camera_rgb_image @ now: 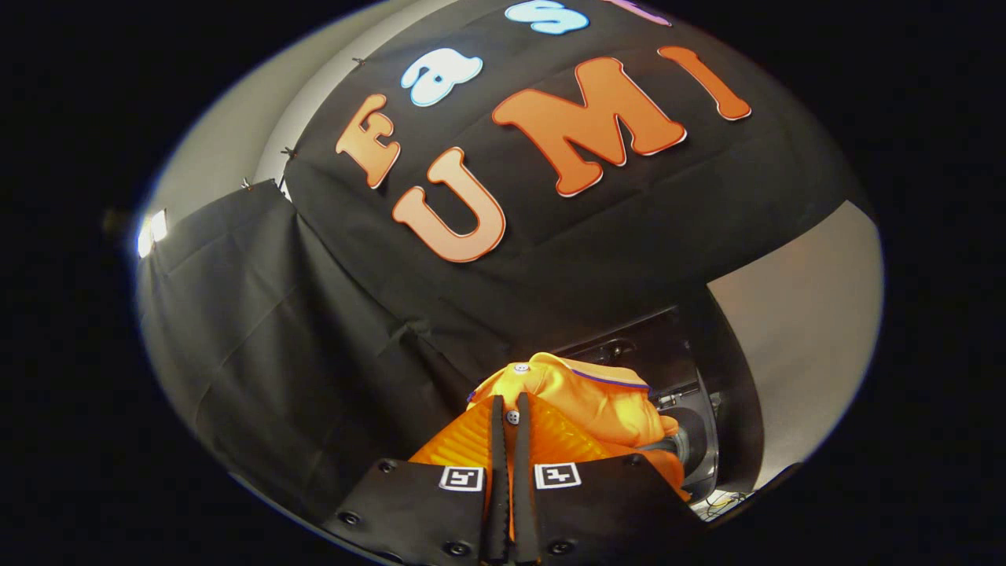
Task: Put the clothes into the washing machine and then close the washing machine lid.
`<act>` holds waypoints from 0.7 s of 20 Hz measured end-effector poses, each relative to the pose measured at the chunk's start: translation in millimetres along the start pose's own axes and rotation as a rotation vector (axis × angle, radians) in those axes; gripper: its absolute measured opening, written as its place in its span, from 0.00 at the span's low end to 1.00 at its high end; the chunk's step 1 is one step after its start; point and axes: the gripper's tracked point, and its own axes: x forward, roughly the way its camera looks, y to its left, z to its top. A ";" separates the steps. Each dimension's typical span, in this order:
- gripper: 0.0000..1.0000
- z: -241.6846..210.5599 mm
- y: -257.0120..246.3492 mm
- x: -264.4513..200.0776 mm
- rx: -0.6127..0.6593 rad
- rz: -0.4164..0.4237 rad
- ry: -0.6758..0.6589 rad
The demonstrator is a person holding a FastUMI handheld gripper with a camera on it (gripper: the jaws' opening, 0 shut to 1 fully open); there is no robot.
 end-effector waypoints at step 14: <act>0.10 -118.0 -97.9 142.5 -0.034 -0.137 0.242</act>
